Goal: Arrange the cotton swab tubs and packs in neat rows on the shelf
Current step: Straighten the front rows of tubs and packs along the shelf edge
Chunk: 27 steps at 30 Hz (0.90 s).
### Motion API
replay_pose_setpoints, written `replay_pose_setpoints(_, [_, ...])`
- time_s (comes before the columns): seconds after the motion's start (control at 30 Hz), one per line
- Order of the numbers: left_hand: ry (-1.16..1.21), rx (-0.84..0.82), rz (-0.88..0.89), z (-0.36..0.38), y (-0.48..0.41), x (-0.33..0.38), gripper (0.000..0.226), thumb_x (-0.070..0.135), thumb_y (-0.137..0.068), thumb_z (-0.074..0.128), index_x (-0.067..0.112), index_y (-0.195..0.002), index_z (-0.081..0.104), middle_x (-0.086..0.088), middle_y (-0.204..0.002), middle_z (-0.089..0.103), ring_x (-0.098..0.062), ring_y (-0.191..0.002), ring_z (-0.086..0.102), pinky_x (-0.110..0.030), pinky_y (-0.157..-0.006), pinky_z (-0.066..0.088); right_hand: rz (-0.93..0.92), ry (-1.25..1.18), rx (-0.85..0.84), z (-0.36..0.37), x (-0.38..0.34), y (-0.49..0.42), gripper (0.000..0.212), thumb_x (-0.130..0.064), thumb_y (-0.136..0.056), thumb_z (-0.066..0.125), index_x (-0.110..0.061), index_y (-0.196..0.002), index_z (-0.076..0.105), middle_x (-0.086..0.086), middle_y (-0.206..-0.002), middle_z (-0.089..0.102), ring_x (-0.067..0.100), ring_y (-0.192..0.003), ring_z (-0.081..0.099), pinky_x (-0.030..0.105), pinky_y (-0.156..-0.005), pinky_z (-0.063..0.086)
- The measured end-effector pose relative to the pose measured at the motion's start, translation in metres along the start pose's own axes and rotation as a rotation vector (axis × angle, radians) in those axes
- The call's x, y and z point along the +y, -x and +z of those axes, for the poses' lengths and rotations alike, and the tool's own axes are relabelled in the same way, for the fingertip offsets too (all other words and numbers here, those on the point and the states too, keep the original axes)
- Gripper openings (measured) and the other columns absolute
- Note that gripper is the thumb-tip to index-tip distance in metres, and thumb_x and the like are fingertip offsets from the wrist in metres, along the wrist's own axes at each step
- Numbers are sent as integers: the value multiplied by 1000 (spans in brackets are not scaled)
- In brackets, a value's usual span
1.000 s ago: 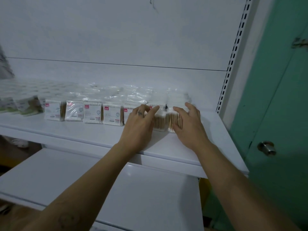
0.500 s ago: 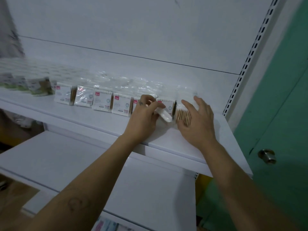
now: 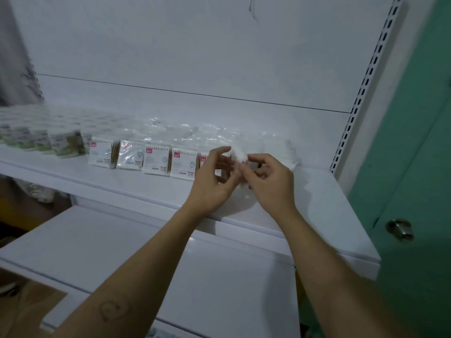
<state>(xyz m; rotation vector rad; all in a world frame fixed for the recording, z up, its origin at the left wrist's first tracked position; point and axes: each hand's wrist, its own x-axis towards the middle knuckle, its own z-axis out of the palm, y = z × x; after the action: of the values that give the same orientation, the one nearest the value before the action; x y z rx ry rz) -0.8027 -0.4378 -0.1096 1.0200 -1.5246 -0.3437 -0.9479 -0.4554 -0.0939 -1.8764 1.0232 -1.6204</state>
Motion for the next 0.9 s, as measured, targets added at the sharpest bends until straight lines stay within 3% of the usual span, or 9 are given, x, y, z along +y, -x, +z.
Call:
replay_pose_setpoints(0.1, [-52,-78,-17,0,0,-4,64,51,-78,69,21,-131,48,5,-112,61,-7,-101,60,-21,-76,54,66,-148,-87,4,4,4,34,1,-91,60,-29,-103,67,-16,-103,68,18,-92,68,27,-57,57])
replay_pose_setpoints(0.17, [-54,-83,-43,-2,-3,-6,57,42,-80,72,20,-129,50,5,-107,63,-9,-98,62,-26,-77,56,58,-143,-76,4,5,4,43,7,-89,57,-34,-99,66,-21,-101,67,17,-93,67,32,-62,59])
replay_pose_setpoints(0.27, [-98,-109,-51,-3,-6,-10,43,23,-91,66,18,-131,52,5,-111,65,-9,-101,62,-30,-82,57,25,-19,9,1,8,2,36,5,-86,63,-21,-110,66,-7,-108,66,0,-77,62,14,-67,52])
replay_pose_setpoints(0.33, [-58,-98,-84,-3,-7,-11,42,17,-93,63,18,-133,53,3,-117,64,-10,-104,62,-26,-83,57,-49,172,25,-4,11,-1,45,-2,-84,70,-21,-124,61,-5,-119,57,1,-70,59,6,-66,45])
replay_pose_setpoints(0.47, [-63,-117,-90,-5,-10,-13,40,9,-91,63,18,-130,56,3,-112,65,-5,-98,61,-17,-80,53,-122,323,-141,-11,11,-11,55,-13,-85,71,-31,-135,55,-11,-122,52,6,-66,53,24,-76,52])
replay_pose_setpoints(0.6, [-90,-48,-162,-3,-11,-13,50,11,-90,66,22,-135,49,6,-106,65,4,-93,60,-6,-77,46,-155,520,-236,-14,8,-20,36,-23,-86,72,-29,-121,66,-7,-112,57,13,-93,58,30,-83,51])
replay_pose_setpoints(0.73, [-271,145,-150,1,-11,-14,45,16,-87,69,17,-128,49,0,-114,55,-12,-101,53,-24,-85,46,-137,648,-203,-15,9,-30,29,-28,-88,70,-28,-116,67,-7,-114,58,14,-97,58,25,-78,46])
replay_pose_setpoints(0.9, [-510,143,-81,11,-11,-16,30,14,-87,66,8,-112,49,-12,-115,46,-29,-102,47,-42,-84,45,-194,903,-206,-5,2,-41,27,-36,-93,61,-30,-120,65,-7,-116,62,17,-108,52,27,-75,37])
